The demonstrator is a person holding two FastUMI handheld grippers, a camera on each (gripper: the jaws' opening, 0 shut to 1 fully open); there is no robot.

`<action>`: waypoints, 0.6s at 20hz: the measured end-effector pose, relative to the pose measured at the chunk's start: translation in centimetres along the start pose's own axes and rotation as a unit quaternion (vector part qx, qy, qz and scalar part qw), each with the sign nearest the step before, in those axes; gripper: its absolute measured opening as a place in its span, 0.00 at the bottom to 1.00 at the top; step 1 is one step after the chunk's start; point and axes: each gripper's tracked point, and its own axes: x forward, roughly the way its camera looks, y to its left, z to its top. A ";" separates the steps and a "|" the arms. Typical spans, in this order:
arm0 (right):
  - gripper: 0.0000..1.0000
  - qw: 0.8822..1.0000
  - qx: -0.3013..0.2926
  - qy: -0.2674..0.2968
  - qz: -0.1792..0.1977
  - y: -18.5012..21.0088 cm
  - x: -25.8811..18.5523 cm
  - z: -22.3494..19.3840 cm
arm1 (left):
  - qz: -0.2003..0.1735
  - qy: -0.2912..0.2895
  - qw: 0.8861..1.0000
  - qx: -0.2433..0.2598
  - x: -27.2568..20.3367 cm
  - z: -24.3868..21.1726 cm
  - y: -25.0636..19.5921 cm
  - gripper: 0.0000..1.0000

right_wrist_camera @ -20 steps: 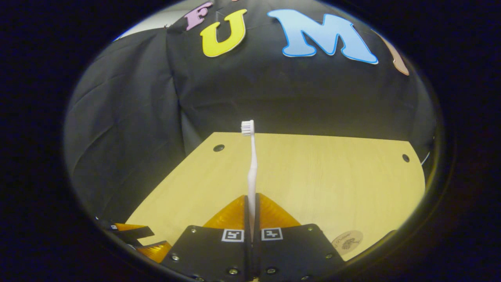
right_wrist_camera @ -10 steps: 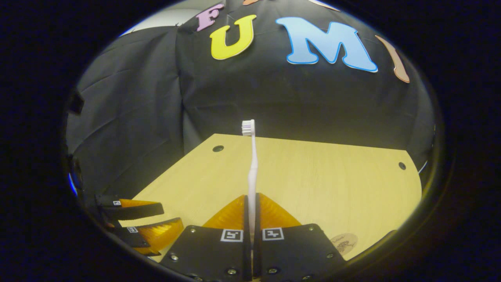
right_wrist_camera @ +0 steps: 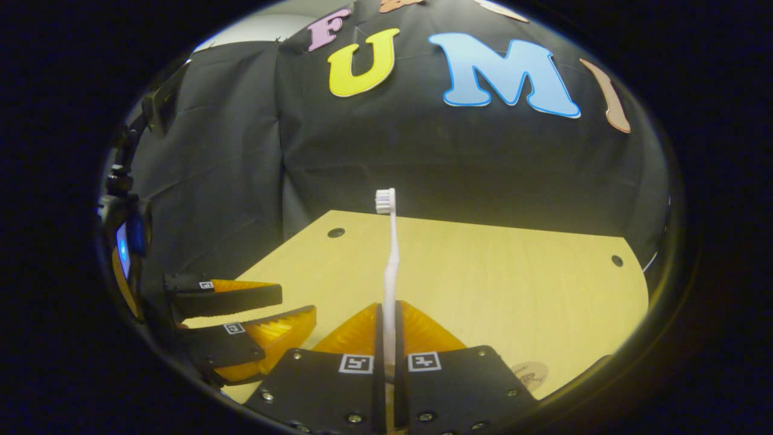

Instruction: Put the toothbrush and toothpaste on the desktop into the cup, then pick up the cup and place it on the coaster on the desktop.

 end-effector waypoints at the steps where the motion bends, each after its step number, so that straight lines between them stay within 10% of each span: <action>1: 0.07 1.000 0.001 0.000 -0.001 -0.2 0.1 0.0 | 0.000 0.000 1.000 0.000 0.1 -0.1 0.0 0.70; 5: 0.25 1.000 0.011 -0.002 -0.010 -0.8 -1.0 -0.5 | -0.007 -0.001 1.000 0.002 0.4 0.0 -0.5 0.70; 12: 0.25 0.999 0.029 -0.021 -0.027 -1.8 -2.5 0.7 | -0.015 -0.001 1.000 0.006 1.0 0.2 -1.2 0.70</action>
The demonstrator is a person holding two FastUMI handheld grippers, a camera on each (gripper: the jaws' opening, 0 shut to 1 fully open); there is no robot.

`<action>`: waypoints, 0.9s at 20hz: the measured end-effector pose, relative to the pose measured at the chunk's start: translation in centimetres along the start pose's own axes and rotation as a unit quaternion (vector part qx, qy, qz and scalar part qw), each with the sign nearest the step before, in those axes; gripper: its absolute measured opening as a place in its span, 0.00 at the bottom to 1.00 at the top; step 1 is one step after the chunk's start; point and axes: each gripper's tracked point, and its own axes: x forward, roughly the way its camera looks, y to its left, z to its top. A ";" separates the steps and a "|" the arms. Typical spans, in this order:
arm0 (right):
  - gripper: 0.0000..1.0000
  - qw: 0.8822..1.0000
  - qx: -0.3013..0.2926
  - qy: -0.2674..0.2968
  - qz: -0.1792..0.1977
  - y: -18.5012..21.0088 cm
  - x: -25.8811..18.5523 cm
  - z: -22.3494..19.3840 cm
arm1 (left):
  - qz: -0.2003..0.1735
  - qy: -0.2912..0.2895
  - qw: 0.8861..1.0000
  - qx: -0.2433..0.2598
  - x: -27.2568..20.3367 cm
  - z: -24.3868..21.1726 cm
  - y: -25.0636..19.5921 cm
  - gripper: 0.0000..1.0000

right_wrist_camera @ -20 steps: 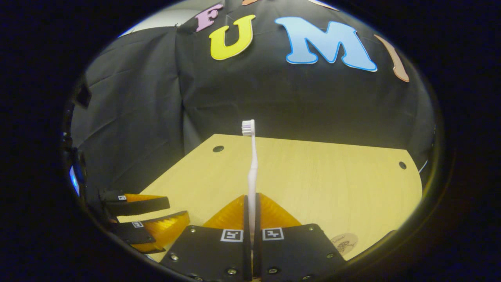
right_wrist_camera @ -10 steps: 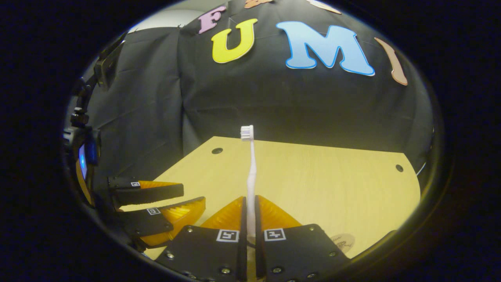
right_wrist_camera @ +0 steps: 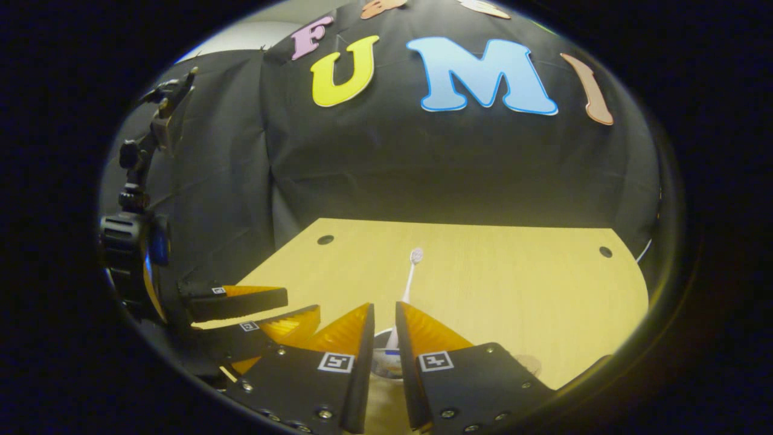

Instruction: Put the toothbrush and toothpaste on the desktop into the cup, then pick up the cup and place it on the coaster on the desktop.

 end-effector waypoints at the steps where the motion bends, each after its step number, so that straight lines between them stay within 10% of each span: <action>1: 0.25 1.000 0.005 -0.005 -0.002 -0.1 -0.2 0.3 | -0.001 0.000 1.000 0.000 0.0 0.1 -0.1 0.70; 11: 0.24 0.995 0.065 -0.055 -0.059 -5.9 -2.9 5.0 | -0.026 -0.004 0.999 0.020 -1.4 0.7 -1.3 0.67; 18: 0.25 0.991 0.063 -0.042 -0.111 -11.4 -6.8 3.5 | -0.116 0.032 0.991 0.065 -3.0 -0.2 -6.1 0.67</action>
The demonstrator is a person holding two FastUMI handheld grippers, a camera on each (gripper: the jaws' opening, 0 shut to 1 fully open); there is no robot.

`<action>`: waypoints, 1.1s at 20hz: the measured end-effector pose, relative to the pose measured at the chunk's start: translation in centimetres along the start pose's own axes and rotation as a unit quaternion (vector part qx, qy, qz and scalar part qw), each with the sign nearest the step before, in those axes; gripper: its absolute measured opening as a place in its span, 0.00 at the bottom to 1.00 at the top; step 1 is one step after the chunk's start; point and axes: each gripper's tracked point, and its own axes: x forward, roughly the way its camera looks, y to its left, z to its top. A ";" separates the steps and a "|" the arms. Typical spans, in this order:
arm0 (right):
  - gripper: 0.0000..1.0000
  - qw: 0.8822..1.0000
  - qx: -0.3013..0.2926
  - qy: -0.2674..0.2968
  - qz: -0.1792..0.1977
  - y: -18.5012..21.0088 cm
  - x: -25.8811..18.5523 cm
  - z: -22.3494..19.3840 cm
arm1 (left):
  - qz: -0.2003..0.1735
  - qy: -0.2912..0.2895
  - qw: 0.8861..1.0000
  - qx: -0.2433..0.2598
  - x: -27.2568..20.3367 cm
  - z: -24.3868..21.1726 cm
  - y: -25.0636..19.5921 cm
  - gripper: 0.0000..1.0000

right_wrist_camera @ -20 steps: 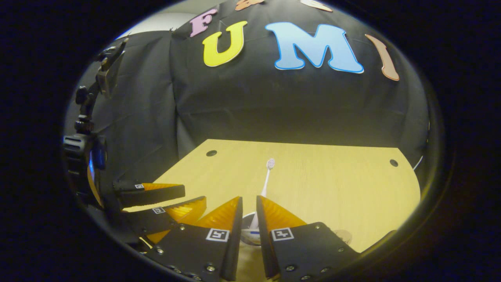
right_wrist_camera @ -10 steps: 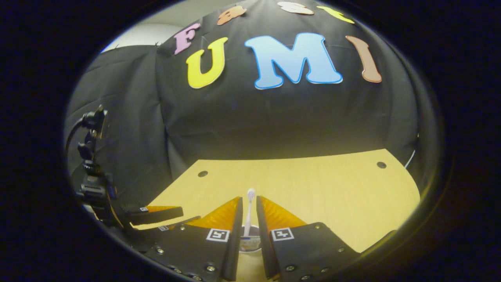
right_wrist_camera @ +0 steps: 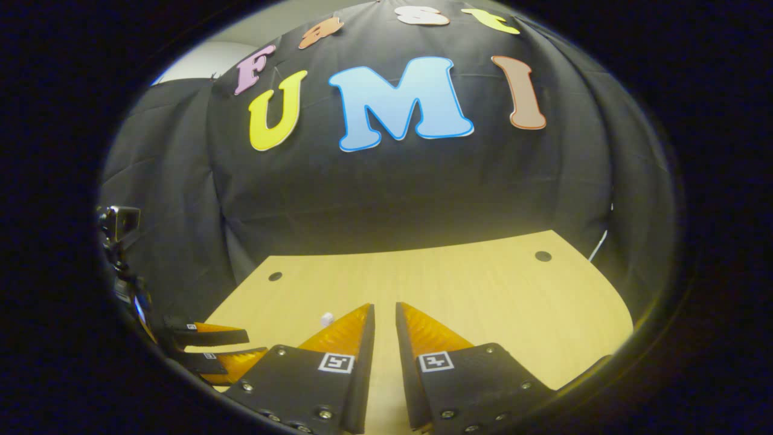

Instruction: Put the toothbrush and toothpaste on the desktop into the cup, then pick up the cup and place it on the coaster on the desktop.

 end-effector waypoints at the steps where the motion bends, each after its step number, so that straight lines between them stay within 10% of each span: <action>1: 0.25 1.000 0.002 0.004 -0.006 -0.8 -0.4 -0.4 | -0.017 0.011 1.000 0.012 0.1 -0.1 -0.7 0.72; 8: 0.24 0.998 0.029 0.034 -0.052 -6.9 -3.4 -2.7 | -0.101 0.125 0.982 0.096 1.6 -3.5 -3.0 0.71; 22: 0.25 0.979 0.106 0.098 -0.143 -16.6 -7.9 -9.2 | -0.101 0.305 0.928 0.189 7.5 -10.4 -2.5 0.69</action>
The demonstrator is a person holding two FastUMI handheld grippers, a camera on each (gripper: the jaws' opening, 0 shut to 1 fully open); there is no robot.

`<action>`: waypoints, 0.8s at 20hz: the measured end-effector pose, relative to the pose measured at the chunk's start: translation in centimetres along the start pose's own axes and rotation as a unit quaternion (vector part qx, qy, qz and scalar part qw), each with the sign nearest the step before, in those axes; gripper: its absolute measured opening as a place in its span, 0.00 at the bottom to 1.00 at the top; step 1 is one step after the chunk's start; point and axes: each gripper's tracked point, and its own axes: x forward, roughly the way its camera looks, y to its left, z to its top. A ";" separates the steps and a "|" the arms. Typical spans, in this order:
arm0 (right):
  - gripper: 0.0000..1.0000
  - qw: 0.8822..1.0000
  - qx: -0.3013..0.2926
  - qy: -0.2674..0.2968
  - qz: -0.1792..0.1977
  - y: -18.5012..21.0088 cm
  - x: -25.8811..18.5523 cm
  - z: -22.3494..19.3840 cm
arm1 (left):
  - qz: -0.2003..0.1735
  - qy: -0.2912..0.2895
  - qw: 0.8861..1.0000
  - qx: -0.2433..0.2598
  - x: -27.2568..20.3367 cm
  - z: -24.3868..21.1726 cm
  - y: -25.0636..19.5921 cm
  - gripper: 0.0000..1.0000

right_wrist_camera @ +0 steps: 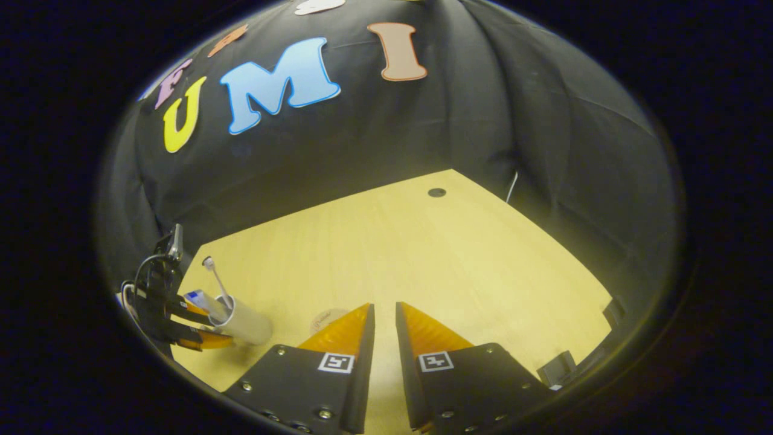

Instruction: Put the toothbrush and toothpaste on the desktop into the cup, then pick up the cup and place it on the coaster on the desktop.

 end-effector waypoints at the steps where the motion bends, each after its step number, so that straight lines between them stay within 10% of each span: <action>1: 0.25 1.000 0.004 0.005 -0.003 -0.3 0.1 -0.5 | 0.000 0.004 1.000 0.000 0.4 0.2 -0.1 0.68; 3: 0.24 1.000 0.014 0.011 -0.009 -1.1 0.1 -0.7 | -0.009 0.015 1.000 -0.004 1.0 0.1 -0.5 0.71; 5: 0.24 1.000 0.024 0.016 -0.011 -1.5 0.2 -0.9 | -0.013 0.030 0.999 -0.007 1.5 -0.5 -0.7 0.49; 10: 0.25 0.999 0.031 0.027 -0.014 -1.9 0.3 -1.3 | -0.018 0.023 0.999 -0.015 1.5 -0.4 -1.0 0.36; 16: 0.25 0.999 0.034 0.031 -0.014 -1.9 0.2 -1.4 | -0.012 0.003 1.000 -0.020 1.2 0.5 -0.9 0.32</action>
